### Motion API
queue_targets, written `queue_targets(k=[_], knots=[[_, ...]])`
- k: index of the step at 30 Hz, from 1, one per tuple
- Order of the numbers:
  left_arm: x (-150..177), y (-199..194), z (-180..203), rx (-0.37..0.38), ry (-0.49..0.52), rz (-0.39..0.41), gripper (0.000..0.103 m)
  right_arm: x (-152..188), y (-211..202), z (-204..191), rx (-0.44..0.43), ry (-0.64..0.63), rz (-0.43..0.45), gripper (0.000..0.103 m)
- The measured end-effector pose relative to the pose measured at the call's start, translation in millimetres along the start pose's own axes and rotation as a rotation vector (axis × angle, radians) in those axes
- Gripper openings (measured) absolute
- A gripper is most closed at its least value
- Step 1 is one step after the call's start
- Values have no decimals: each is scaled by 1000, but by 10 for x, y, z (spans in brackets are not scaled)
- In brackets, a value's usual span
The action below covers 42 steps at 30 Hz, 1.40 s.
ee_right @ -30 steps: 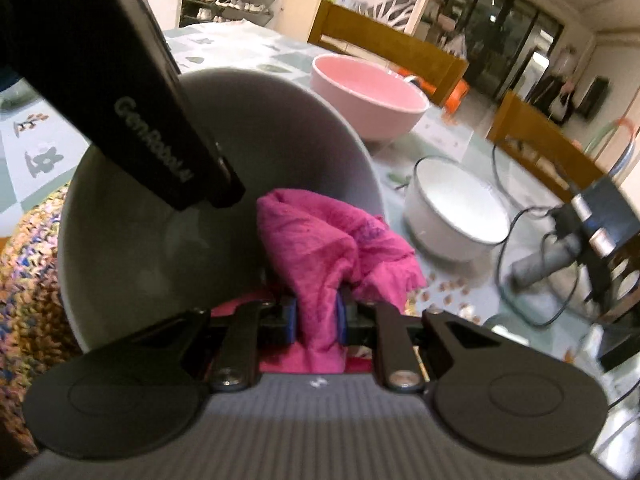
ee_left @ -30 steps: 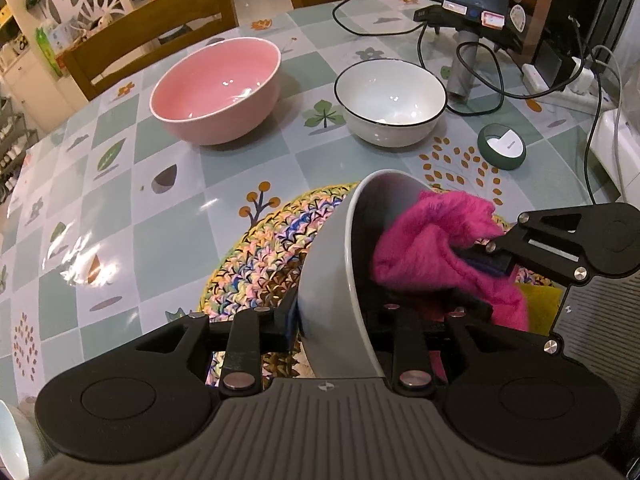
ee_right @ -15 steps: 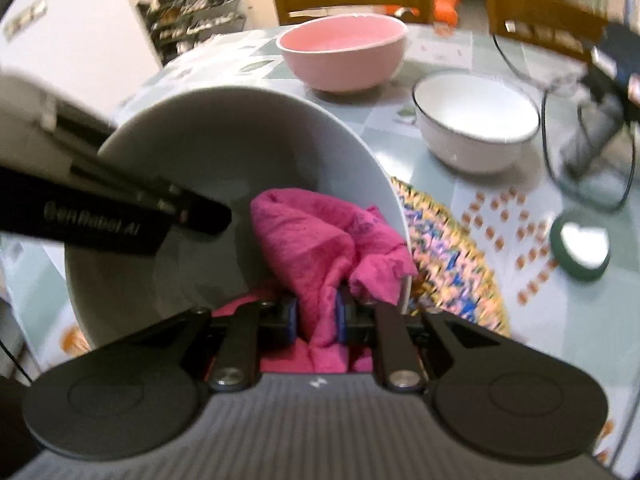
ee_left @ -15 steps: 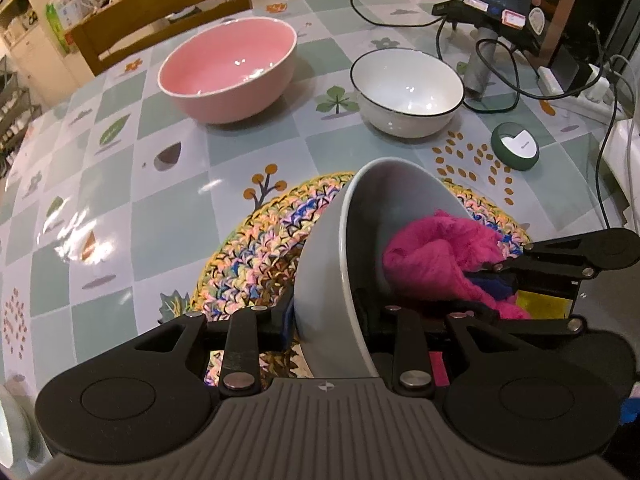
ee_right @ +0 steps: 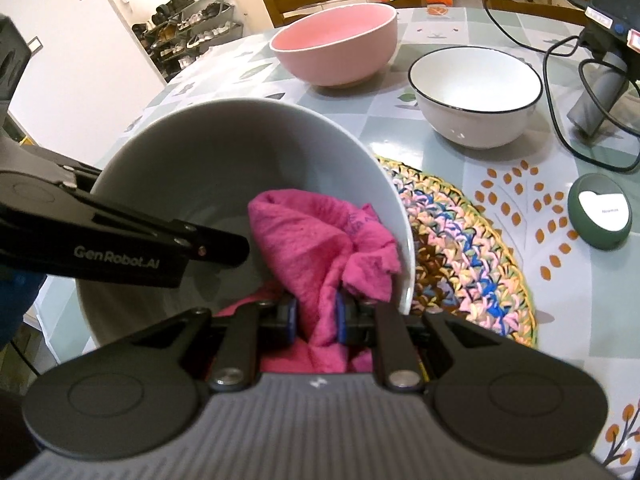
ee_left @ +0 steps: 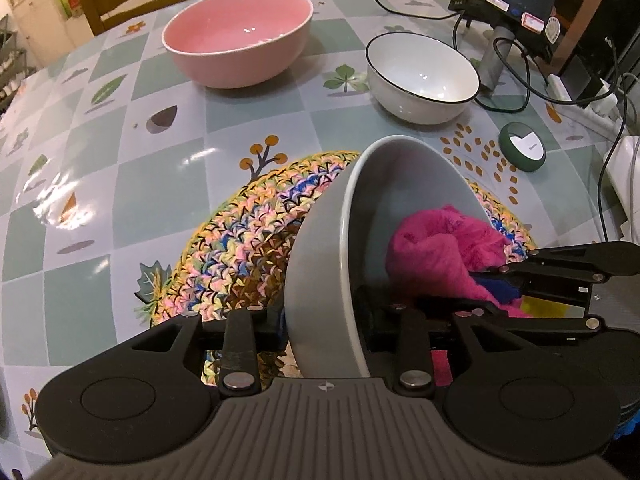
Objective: Clean bowl
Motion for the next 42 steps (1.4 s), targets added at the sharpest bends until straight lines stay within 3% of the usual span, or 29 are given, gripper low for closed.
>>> queue_targets(k=[10, 21, 26, 31, 42], knots=[[-17, -83, 48, 18, 20, 2, 35, 84, -97, -174, 62, -106, 19, 19], [-37, -107, 114, -36, 111, 19, 31, 170, -208, -369, 130, -222, 40, 18], [-52, -119, 145, -52, 143, 29, 31, 157, -223, -469, 273, -438, 95, 18], [-67, -124, 173, -63, 173, 32, 32, 79, -320, -561, 362, -614, 193, 18], [-84, -134, 214, -81, 204, 44, 33, 90, -216, -417, 383, -680, 155, 18]])
Point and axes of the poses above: each gripper's, at about its wrist camera, not at the fingertips, and y roughly the way its jaws point, z to its right, x to its underside, the point moved 8 cm from there along y, roughly the way its jaws point, and after that the axes turned 1 degree about y, right-handed, at the moved point
